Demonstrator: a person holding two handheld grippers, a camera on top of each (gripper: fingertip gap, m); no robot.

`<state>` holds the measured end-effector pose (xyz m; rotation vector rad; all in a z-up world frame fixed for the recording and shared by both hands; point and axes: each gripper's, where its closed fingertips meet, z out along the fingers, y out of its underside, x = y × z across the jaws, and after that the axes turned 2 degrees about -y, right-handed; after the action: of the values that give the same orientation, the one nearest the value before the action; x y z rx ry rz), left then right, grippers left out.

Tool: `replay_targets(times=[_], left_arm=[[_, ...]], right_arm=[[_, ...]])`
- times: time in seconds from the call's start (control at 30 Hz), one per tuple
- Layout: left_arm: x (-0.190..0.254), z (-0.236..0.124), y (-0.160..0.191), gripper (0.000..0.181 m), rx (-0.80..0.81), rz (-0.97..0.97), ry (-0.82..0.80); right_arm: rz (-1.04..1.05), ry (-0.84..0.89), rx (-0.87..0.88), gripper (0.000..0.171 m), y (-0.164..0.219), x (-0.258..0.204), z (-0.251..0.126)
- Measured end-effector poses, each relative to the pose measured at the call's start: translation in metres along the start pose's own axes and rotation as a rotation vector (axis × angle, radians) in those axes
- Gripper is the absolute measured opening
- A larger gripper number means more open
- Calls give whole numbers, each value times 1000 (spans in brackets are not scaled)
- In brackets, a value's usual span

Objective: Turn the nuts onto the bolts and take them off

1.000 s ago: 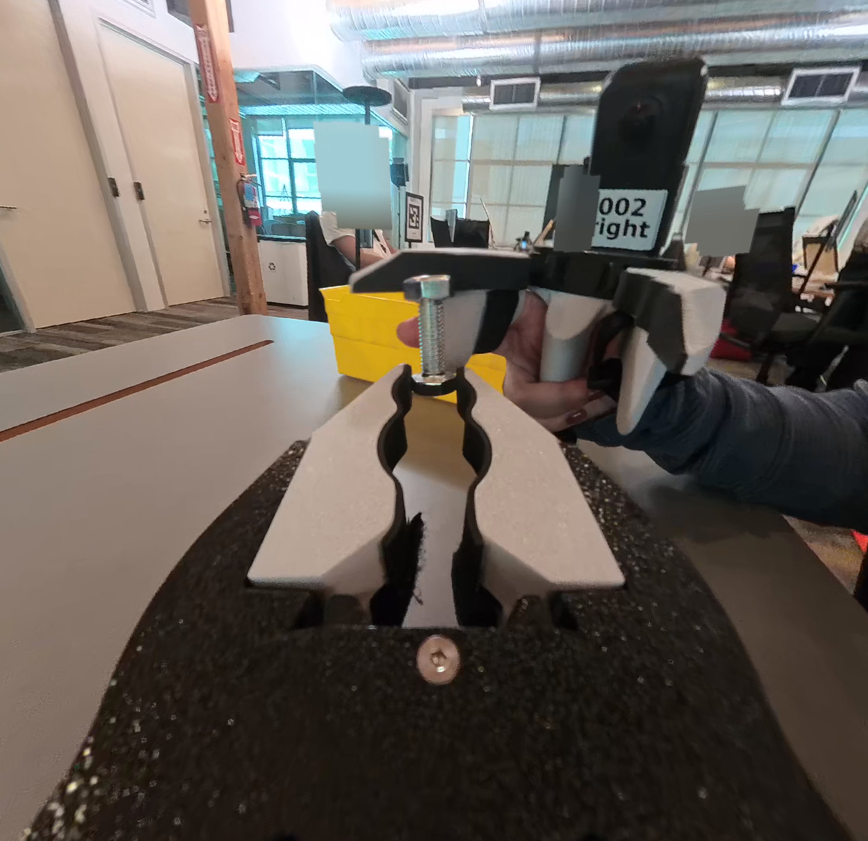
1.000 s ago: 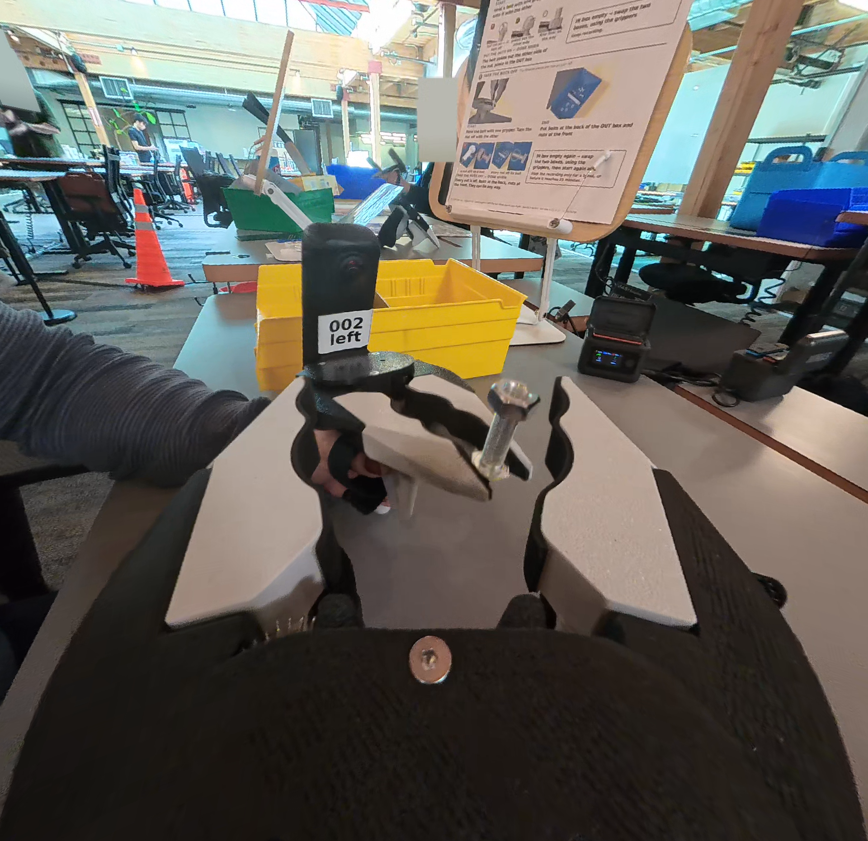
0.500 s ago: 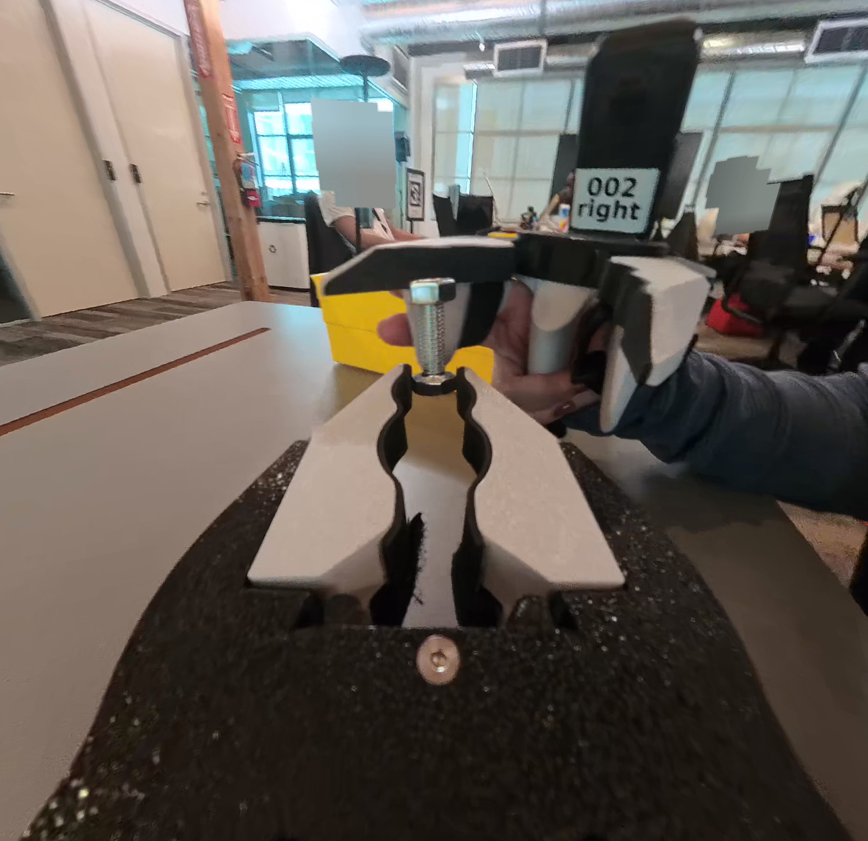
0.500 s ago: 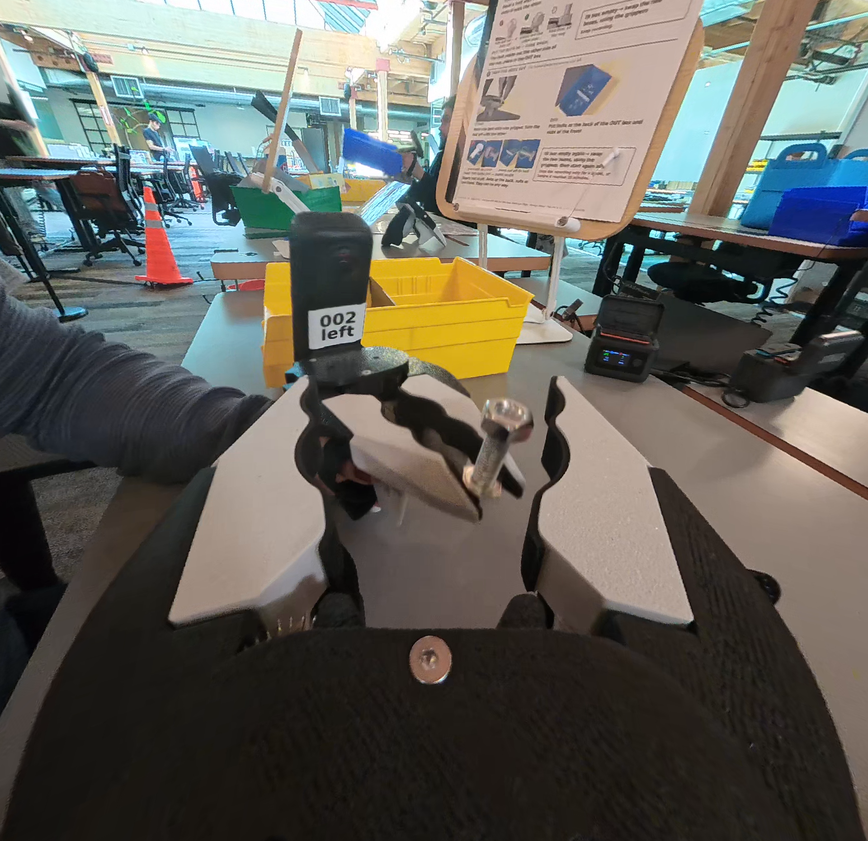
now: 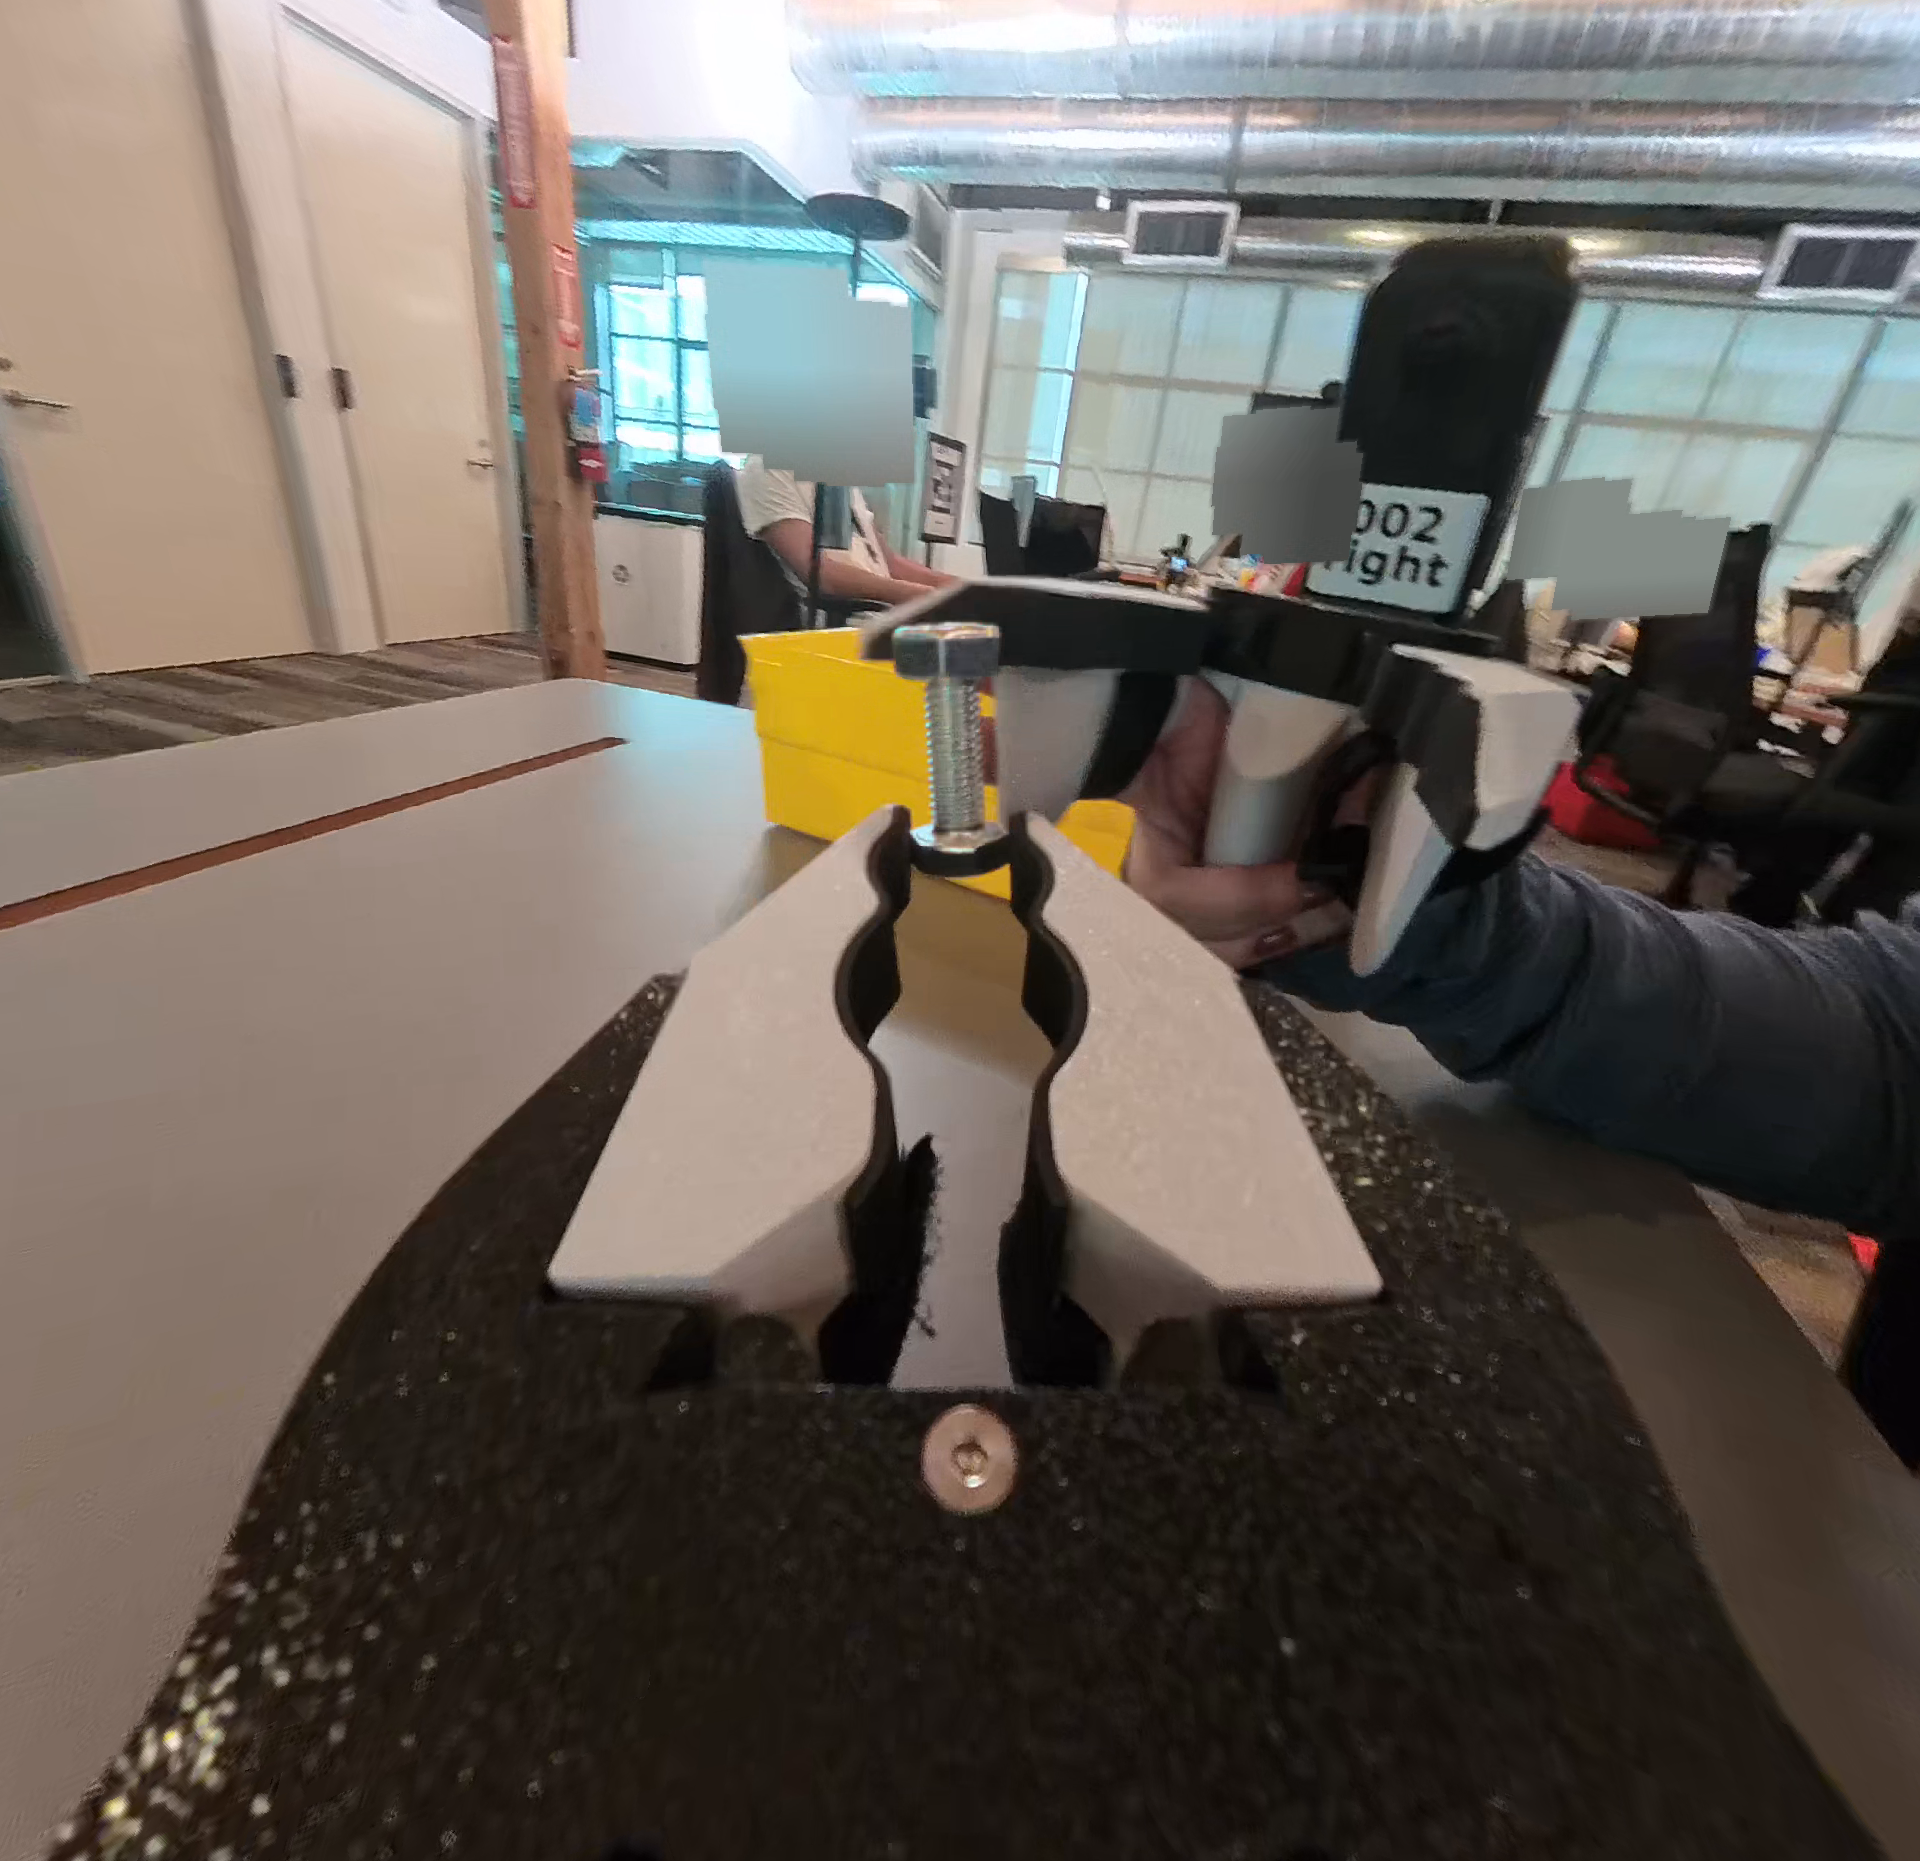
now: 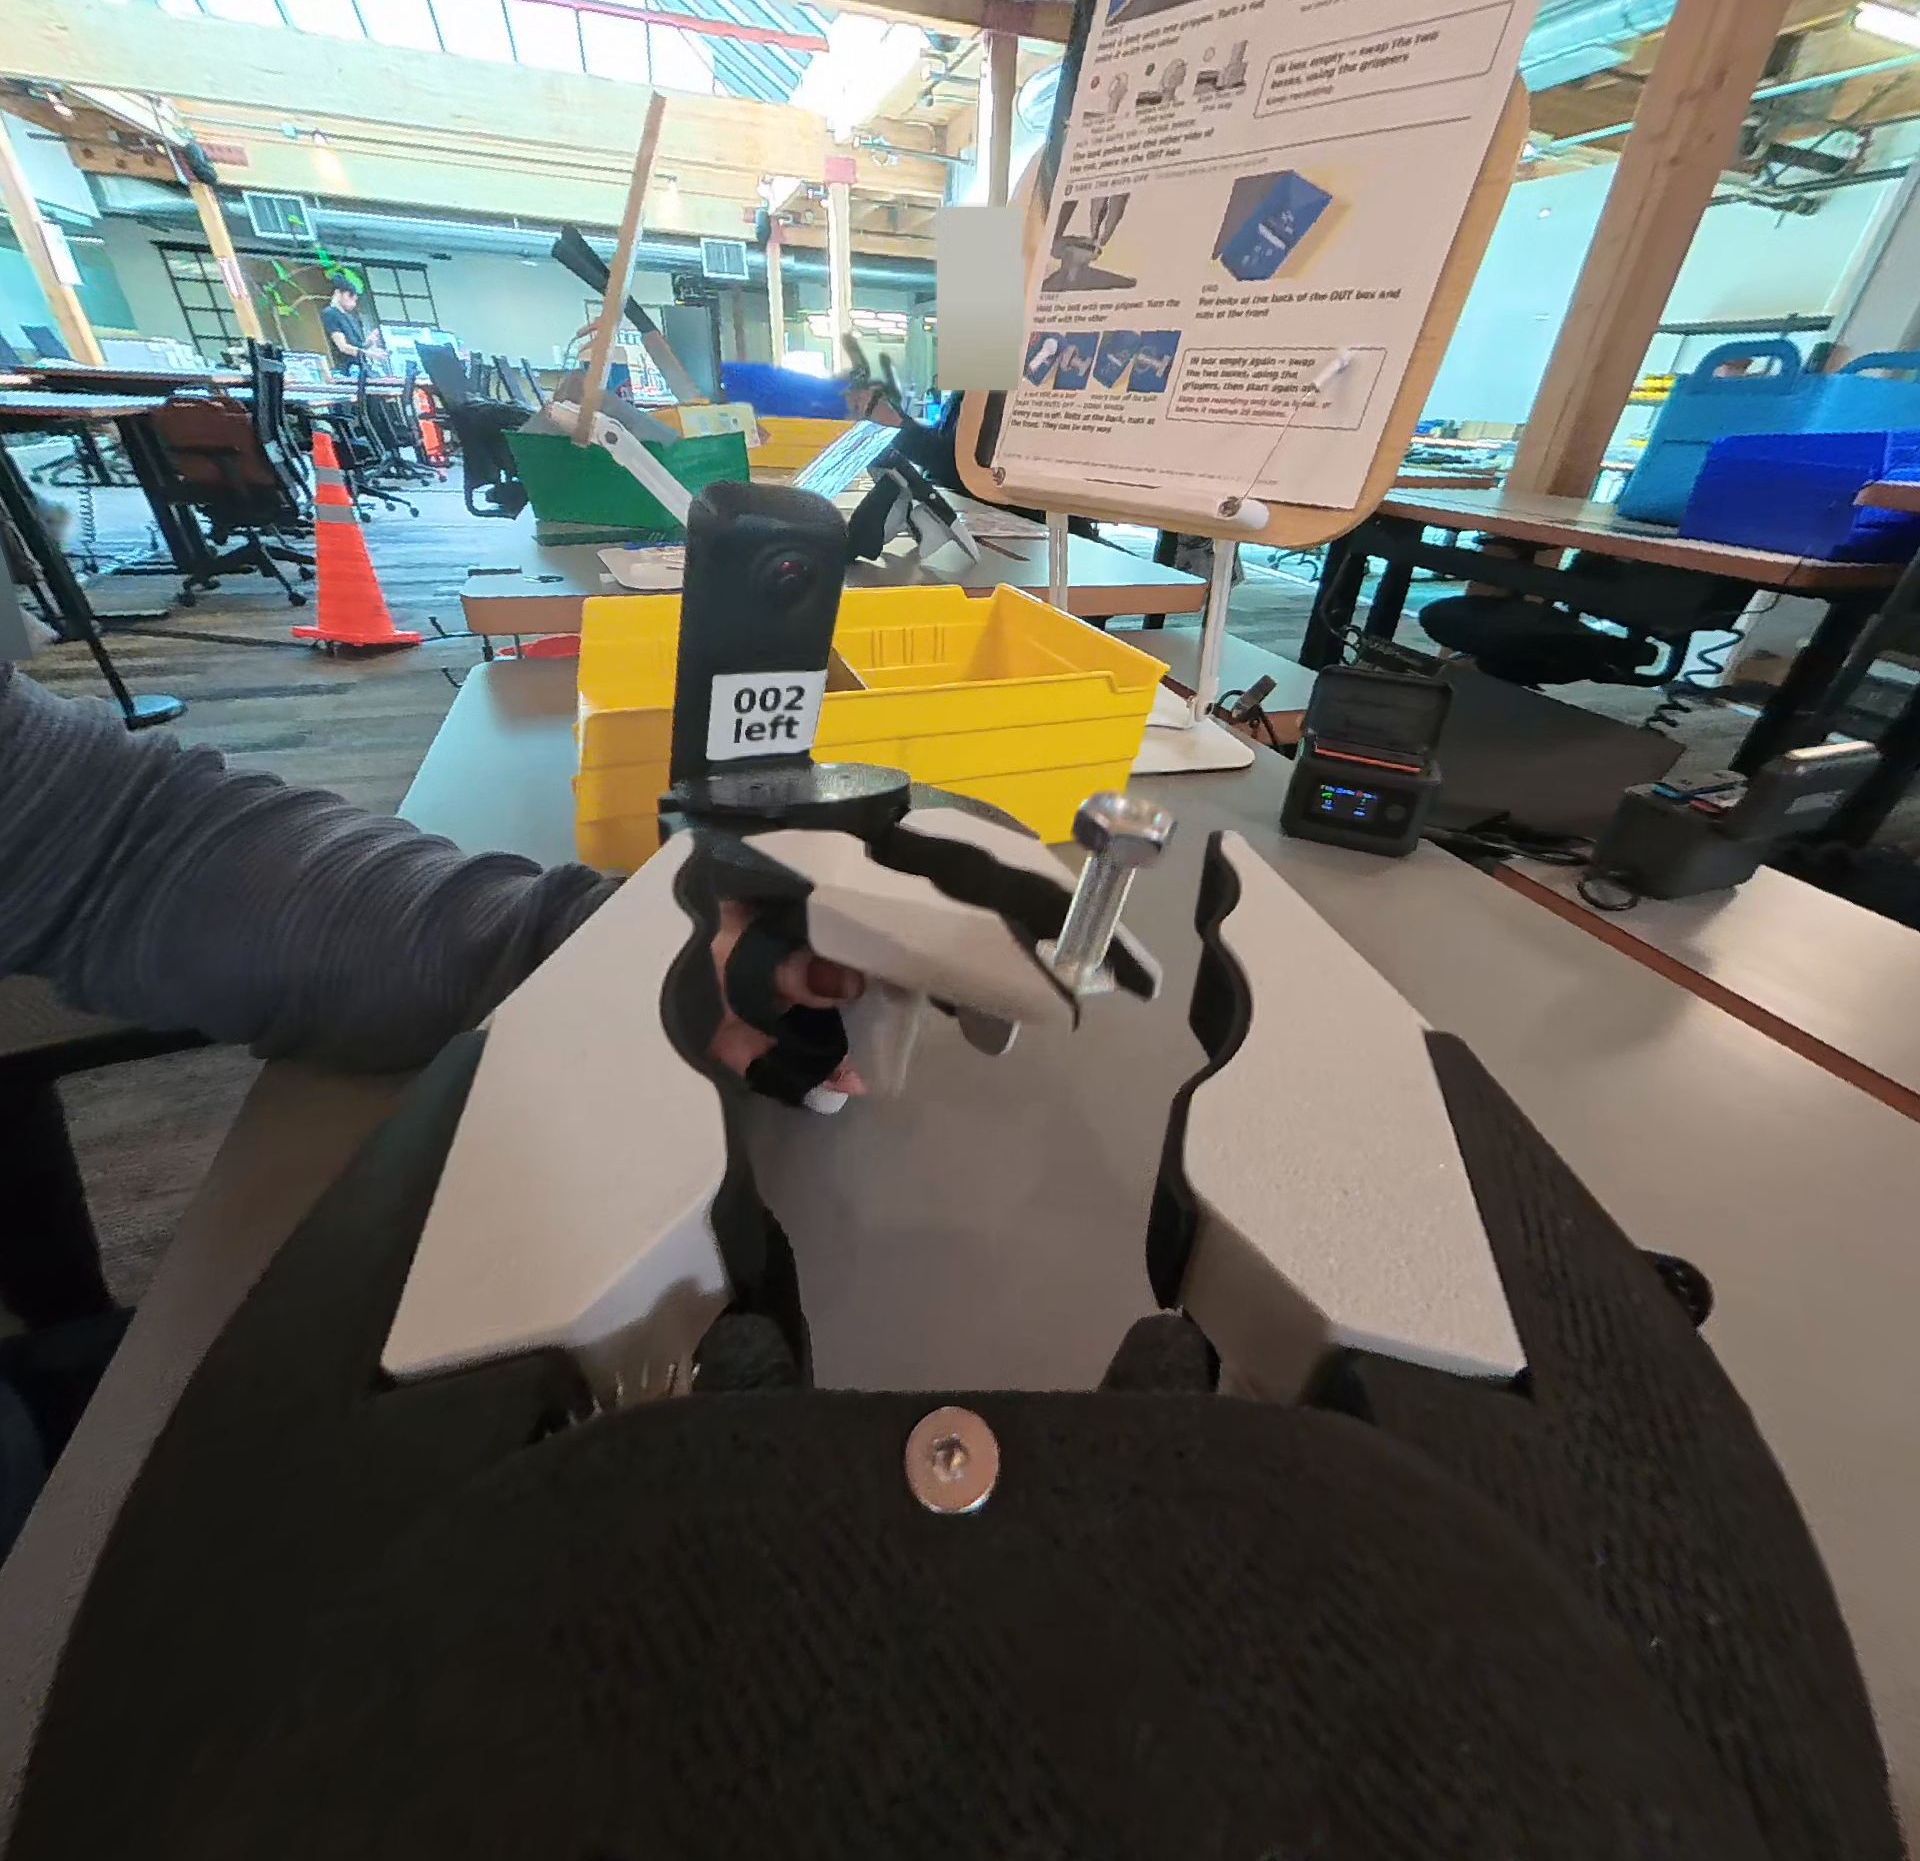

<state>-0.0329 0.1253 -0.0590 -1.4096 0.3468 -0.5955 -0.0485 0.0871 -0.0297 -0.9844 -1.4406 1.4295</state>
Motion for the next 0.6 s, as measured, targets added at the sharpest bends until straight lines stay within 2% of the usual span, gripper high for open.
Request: replay_targets(times=[0.17, 0.33, 0.4, 0.53, 0.6], left_arm=[[18, 8, 9, 17, -39, 14, 73], [-18, -5, 0, 17, -8, 0, -74], [-15, -8, -4, 17, 4, 0, -45], [17, 3, 4, 17, -36, 23, 93], [17, 5, 7, 17, -40, 8, 90]], right_arm=[[-4, -22, -2, 93, 1, -5, 2], [3, -26, 2, 90, -1, -4, -1], [11, -13, 14, 92, -2, -1, -1], [-4, -19, 13, 95, -2, -6, 3], [-8, -39, 10, 95, -1, -10, 4]])
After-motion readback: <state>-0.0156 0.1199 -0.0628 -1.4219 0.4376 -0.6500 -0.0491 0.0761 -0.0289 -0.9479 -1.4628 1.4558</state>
